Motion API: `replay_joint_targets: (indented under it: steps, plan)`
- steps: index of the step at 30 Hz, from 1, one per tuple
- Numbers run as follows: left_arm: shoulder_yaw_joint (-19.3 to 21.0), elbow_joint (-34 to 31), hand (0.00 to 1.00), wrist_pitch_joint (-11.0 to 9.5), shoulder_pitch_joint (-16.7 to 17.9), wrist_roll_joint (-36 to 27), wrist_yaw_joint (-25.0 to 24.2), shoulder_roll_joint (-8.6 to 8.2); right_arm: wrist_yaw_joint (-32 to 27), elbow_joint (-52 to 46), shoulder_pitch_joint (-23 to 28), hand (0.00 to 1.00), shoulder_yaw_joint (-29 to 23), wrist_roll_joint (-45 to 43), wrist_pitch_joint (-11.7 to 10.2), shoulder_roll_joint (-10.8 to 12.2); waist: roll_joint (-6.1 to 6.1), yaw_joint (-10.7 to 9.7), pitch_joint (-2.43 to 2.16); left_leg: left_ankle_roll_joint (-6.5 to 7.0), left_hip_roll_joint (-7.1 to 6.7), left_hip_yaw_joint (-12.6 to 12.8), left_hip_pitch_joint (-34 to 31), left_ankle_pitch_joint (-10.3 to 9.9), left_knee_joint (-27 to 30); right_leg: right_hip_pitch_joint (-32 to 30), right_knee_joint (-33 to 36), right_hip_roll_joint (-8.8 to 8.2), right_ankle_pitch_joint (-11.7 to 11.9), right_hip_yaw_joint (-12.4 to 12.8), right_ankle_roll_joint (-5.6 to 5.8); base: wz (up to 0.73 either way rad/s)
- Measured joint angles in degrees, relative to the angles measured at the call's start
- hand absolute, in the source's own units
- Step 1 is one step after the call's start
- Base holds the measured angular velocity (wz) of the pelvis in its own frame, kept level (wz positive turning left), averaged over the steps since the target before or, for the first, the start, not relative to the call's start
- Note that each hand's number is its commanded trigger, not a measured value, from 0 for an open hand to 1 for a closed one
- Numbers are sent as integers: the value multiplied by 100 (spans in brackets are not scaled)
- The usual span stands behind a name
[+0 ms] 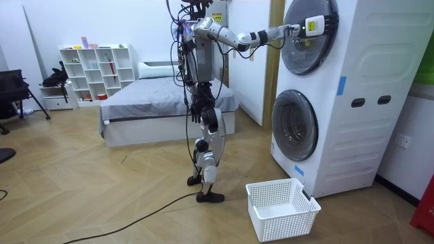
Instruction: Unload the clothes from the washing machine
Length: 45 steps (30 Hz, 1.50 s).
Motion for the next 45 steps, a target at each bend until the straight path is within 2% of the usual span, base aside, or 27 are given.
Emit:
replay_joint_targets:
  steps: [5,11,16,21,25,30,35,41,43,45]
  plan:
    - [14,-2,0,-54,1,2,0,20,-10,-235,114,0,35,-29,16,-24,7,-7,-3,0,-1,29,7,0,1,-2,3,-1,2,18,-4,-2]
    - [8,-1,0,-219,83,0,-10,106,-9,-1373,814,0,51,-301,25,-57,5,-60,-4,-1,19,50,104,2,-41,-30,24,20,8,24,-13,-15]
    - [9,48,0,-333,21,0,-23,138,34,-2222,1286,0,34,-512,83,-76,5,-238,-5,-2,26,67,83,3,-68,-75,34,21,13,6,-22,-5]
    - [-10,115,0,-362,43,-3,-70,137,39,-2926,1758,0,-43,-681,147,-76,-2,-323,-8,-12,22,85,129,9,-125,-74,36,27,13,55,-22,-4]
    - [-21,118,0,-384,153,-11,-69,140,93,-3490,2217,0,-36,-687,144,-71,-3,-313,-3,-12,42,92,279,9,-162,36,18,74,27,184,-41,-16]
    - [-130,110,0,-515,159,-15,-69,143,329,-3625,2301,0,-24,-693,126,-62,-4,-389,0,-20,57,112,279,8,-160,31,8,82,35,173,-62,-3]
    - [-136,174,0,-573,110,-60,-70,170,329,-4214,2776,0,-115,-1036,122,-58,-6,-394,0,-30,64,118,268,8,-141,19,6,91,49,185,-84,-3]
    - [-135,223,0,-600,79,-62,-70,195,330,-4595,3075,0,-188,-1372,109,-15,-9,-386,-3,-39,79,165,277,13,-134,23,4,101,56,198,-95,0]
    - [-132,224,0,-636,94,-63,-70,194,364,-4993,3392,0,-300,-1412,85,108,-6,-383,-5,-39,86,199,296,13,-134,31,-2,111,58,228,-98,-8]
    - [-134,230,0,-667,138,-75,-70,195,396,-5224,3597,0,-328,-1380,-33,200,10,-393,4,-39,91,217,310,13,-134,34,-1,124,63,268,-106,-11]
